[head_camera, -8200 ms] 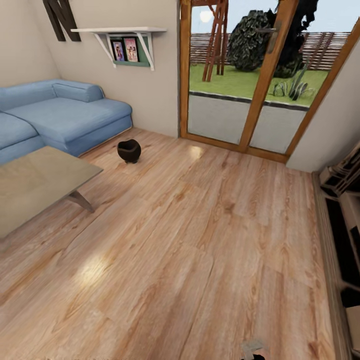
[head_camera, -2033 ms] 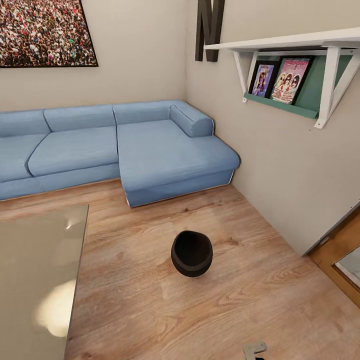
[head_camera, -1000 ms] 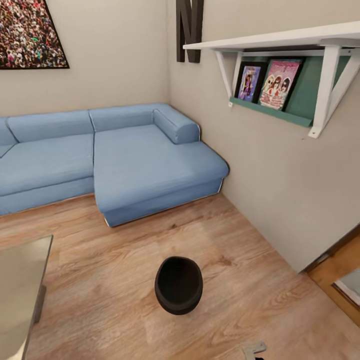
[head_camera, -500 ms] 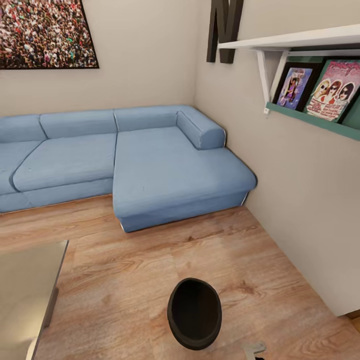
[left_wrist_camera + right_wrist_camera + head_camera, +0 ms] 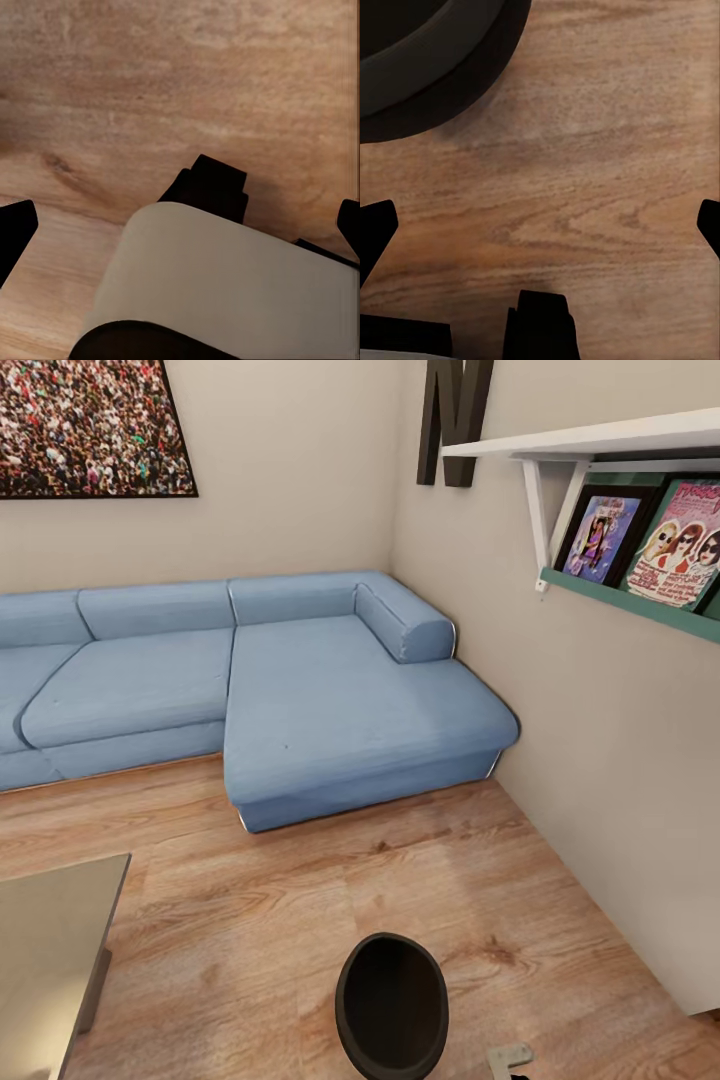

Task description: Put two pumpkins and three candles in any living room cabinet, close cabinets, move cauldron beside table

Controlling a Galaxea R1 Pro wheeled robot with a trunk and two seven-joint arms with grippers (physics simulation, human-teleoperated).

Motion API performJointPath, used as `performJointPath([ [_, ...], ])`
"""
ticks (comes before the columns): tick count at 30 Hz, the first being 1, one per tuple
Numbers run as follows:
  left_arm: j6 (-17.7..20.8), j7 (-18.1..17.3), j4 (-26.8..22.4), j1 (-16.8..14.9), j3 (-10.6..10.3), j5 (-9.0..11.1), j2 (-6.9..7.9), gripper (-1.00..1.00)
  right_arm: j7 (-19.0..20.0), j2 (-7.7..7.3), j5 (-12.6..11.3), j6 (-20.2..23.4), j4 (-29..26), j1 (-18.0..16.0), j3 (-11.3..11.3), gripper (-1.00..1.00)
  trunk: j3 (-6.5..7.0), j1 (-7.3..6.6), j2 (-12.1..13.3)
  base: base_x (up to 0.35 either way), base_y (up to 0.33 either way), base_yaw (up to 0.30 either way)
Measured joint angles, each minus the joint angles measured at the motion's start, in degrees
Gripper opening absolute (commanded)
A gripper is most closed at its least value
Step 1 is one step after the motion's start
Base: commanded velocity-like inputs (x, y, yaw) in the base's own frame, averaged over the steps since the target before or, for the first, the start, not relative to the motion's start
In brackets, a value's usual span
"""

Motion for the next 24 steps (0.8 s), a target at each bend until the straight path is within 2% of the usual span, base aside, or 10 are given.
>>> performJointPath([
  [4,0.0,-0.2,0.0,0.0,0.0,-0.1,-0.45,1.0,0.0,-0.01,0.0,0.0,0.0,0.0,0.0,1.0,0.0,0.0,0.0,0.0,0.0,0.0],
  [8,0.0,-1.4,-0.2,0.0,0.0,0.0,-2.09,1.0,-0.3,0.21,0.1,0.0,-0.1,0.0,0.0,1.0,0.0,0.0,0.0,0.0,0.0,0.0],
  [12,-0.1,-9.7,-1.0,0.0,0.0,0.1,-3.12,1.0,-0.2,-0.1,0.1,0.0,-0.2,0.0,0.0,1.0,0.0,0.0,0.0,0.0,0.0,0.0],
  [17,0.4,-15.0,-1.3,-0.7,-0.3,-0.7,-2.48,1.0,-0.2,0.16,0.2,0.9,-0.4,-0.1,-0.1,1.0,0.0,0.0,0.0,0.0,0.0,0.0],
  [18,0.7,-15.0,-1.3,-2.2,-0.3,-0.8,-2.01,1.0,-0.4,0.13,0.3,3.4,-1.1,-0.6,-0.1,1.0,0.01,0.0,0.0,0.0,0.0,0.0],
  [19,13.8,-14.2,-1.6,-6.2,-0.3,-0.6,-2.31,1.0,-0.5,0.0,0.1,21.0,-9.5,-1.8,-0.3,1.0,-0.02,0.0,0.0,0.0,0.0,0.0],
  [20,17.5,-13.1,-2.2,-14.2,-0.3,-0.6,-3.04,1.0,-0.7,0.01,0.1,26.7,-19.0,-5.6,-0.3,1.0,0.0,0.0,0.0,0.0,0.0,0.0],
  [21,18.8,-11.7,-3.2,-24.1,-0.2,-0.7,-3.42,1.0,-0.9,0.04,0.0,29.2,-23.4,-7.3,-0.3,1.0,0.02,0.0,0.0,0.0,0.0,0.0],
  [22,19.7,-9.6,-4.7,-29.1,-0.2,-0.6,-3.64,1.0,-1.2,0.05,0.0,31.5,-25.6,-6.9,-0.4,1.0,0.01,0.0,0.0,0.0,0.0,0.0],
  [24,20.8,0.5,-10.2,-30.3,0.0,-0.3,-3.94,1.0,-2.3,0.08,-0.1,36.9,-28.5,-10.3,-1.2,1.0,0.02,0.0,0.0,0.0,0.0,0.0],
])
